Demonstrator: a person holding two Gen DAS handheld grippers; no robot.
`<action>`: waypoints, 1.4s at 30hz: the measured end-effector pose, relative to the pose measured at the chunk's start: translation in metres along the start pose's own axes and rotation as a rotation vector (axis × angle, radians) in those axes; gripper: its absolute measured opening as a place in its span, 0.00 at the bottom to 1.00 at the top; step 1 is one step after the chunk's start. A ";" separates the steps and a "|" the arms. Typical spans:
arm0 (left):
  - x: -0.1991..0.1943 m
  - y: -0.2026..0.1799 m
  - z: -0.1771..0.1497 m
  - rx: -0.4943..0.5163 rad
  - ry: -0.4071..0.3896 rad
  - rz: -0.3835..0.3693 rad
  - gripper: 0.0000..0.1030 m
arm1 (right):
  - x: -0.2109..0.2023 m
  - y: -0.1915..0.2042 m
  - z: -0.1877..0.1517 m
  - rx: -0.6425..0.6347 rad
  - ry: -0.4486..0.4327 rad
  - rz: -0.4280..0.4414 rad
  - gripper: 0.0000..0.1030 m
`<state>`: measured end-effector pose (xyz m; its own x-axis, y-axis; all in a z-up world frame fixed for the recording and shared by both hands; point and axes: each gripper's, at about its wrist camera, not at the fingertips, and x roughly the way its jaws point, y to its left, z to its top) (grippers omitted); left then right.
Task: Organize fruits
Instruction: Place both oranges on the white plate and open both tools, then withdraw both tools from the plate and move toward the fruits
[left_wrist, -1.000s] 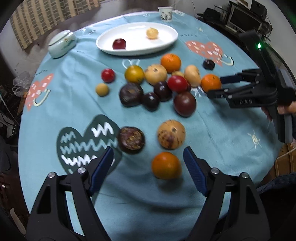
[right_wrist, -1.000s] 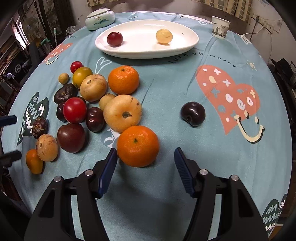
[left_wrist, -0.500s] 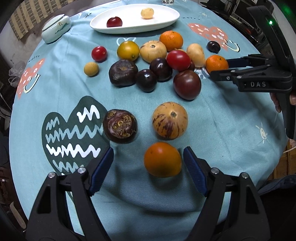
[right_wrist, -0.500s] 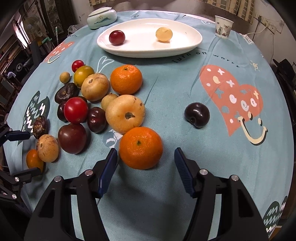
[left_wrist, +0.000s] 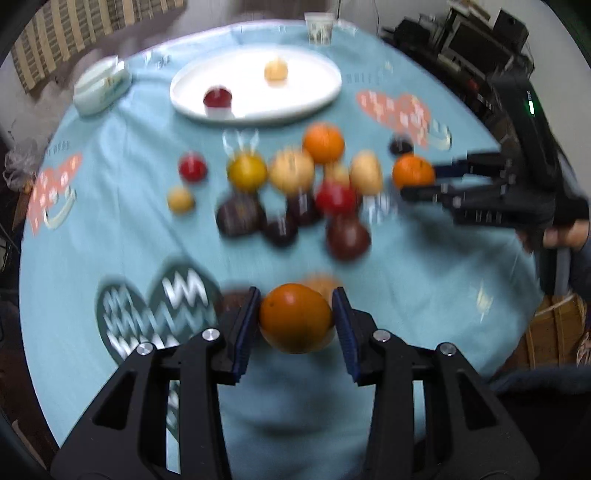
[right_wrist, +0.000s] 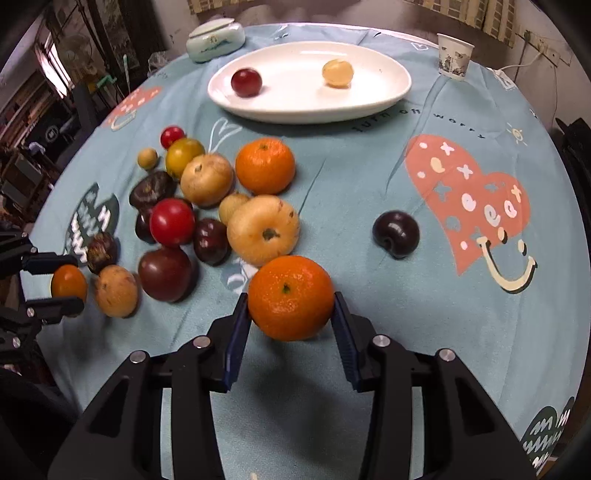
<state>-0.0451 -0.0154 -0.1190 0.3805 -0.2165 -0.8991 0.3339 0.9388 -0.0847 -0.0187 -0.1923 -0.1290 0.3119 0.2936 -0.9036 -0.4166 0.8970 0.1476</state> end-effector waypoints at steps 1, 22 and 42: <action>-0.003 0.002 0.018 -0.002 -0.030 0.001 0.39 | -0.004 -0.002 0.008 0.004 -0.018 -0.001 0.43; 0.112 0.057 0.217 -0.118 -0.055 0.180 0.62 | 0.052 -0.049 0.178 0.040 -0.129 -0.072 0.64; 0.028 0.010 0.095 -0.116 -0.159 0.135 0.80 | 0.000 -0.022 0.026 0.303 -0.100 0.147 0.72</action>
<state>0.0512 -0.0374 -0.1044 0.5490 -0.1173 -0.8275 0.1725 0.9847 -0.0252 0.0124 -0.2031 -0.1223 0.3560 0.4443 -0.8221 -0.1956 0.8957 0.3993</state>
